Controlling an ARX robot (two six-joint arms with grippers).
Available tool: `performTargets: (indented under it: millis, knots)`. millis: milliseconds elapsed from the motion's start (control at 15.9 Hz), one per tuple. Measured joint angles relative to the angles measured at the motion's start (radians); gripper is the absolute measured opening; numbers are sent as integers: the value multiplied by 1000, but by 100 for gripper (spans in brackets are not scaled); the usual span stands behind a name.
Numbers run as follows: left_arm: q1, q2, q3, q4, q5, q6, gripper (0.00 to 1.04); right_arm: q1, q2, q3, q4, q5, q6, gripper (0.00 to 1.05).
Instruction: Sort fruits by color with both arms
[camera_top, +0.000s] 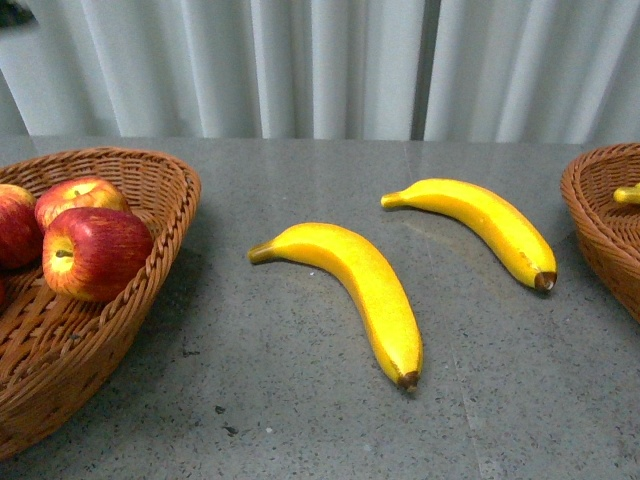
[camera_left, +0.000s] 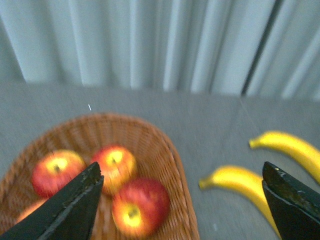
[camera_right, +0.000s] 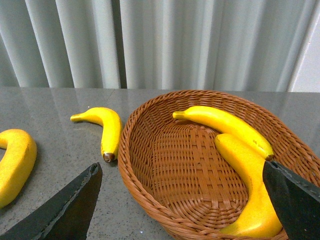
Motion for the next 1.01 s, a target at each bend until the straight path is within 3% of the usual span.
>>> performTargets:
  millis: [63, 630, 756, 819, 1008]
  knots:
    - [60, -66, -70, 113, 19, 55, 78, 0, 0, 0, -1, 1, 0, 98]
    - [262, -314, -333, 121, 213, 98, 2, 0, 0, 0, -1, 0, 0, 98]
    - [307, -366, -377, 104, 260, 98, 1, 0, 0, 0, -1, 1, 0, 98]
    - [392, -407, -402, 89, 334, 100, 1, 0, 0, 0, 0, 1, 0, 98]
    - [389, -523, -455, 28, 345, 100, 1, 0, 0, 0, -1, 0, 0, 98]
